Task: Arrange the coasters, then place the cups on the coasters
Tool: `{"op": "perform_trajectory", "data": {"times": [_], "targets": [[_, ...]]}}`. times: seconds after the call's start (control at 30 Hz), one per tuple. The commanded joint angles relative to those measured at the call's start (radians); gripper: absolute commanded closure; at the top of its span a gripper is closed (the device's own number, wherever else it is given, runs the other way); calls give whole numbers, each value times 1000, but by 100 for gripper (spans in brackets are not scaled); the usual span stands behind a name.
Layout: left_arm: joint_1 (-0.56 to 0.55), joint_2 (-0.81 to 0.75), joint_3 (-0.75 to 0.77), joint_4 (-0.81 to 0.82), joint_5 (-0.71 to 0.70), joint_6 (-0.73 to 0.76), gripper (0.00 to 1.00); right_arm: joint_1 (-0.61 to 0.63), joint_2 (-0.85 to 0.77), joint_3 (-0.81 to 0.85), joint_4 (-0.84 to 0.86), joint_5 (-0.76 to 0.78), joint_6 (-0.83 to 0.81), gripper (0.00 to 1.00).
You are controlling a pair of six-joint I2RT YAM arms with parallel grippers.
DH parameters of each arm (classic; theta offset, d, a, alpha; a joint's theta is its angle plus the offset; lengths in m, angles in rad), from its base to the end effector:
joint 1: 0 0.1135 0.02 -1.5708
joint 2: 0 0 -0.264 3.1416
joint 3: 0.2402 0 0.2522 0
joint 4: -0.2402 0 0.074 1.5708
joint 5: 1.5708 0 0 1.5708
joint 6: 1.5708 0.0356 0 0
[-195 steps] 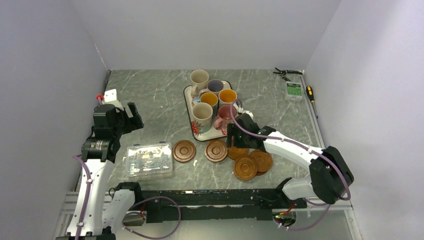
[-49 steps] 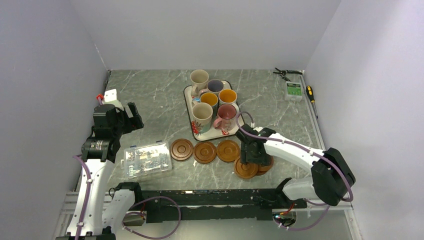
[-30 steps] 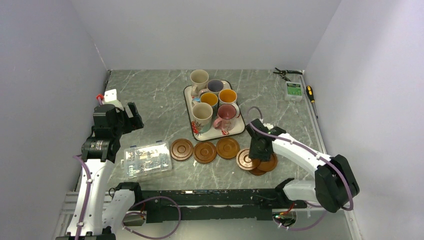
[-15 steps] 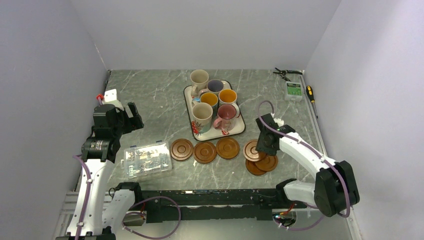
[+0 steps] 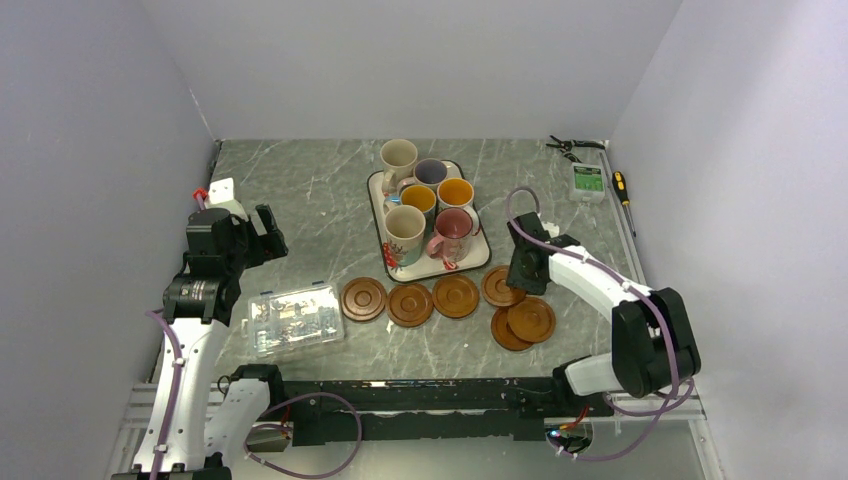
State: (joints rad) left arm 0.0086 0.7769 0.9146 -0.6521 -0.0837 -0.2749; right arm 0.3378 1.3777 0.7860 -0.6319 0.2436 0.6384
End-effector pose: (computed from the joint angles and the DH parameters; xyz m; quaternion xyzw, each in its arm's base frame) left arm 0.1614 0.0044 0.3378 -0.1428 0.8513 -0.0310 0.5039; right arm 0.2322 0.0724 0.1837 0.1671 0.9635 -0.0253 0.2076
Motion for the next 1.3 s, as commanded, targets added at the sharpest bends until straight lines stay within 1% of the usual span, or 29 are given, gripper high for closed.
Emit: {"op": "perform_trajectory", "data": {"times": [0.0, 0.37, 0.53, 0.63, 0.67, 0.8, 0.83, 1.0, 1.1, 1.17, 1.27], "targets": [[-4, -5, 12, 28, 14, -8, 6, -15, 10, 29, 46, 8, -20, 81], [-4, 9, 14, 26, 4, -8, 6, -23, 61, 36, 120, -25, -22, 72], [-3, 20, 12, 27, 16, -11, 6, -25, 94, 53, 145, -24, -23, 65], [-4, 17, 13, 28, 16, -11, 6, -25, 81, 68, 138, -29, -32, 60], [-4, 12, 12, 28, 16, -11, 6, -26, 67, 67, 139, -31, -36, 56], [-4, -5, 12, 26, 12, -10, 6, -26, 9, 67, 109, -10, -44, 27], [-4, -9, 12, 26, 12, -12, 6, -26, -6, 68, 96, -4, -47, 24], [-4, -17, 14, 25, 15, -11, 6, -26, -98, 68, 10, 18, -47, 11], [-4, -16, 14, 24, 11, -12, 6, -27, -176, 49, -40, 9, -28, 7], [-4, -15, 15, 23, 8, -11, 6, -29, -214, 30, -65, 1, -3, 4], [-4, -11, 14, 22, 8, -11, 6, -37, -265, -2, -100, -24, 63, 1]]}}
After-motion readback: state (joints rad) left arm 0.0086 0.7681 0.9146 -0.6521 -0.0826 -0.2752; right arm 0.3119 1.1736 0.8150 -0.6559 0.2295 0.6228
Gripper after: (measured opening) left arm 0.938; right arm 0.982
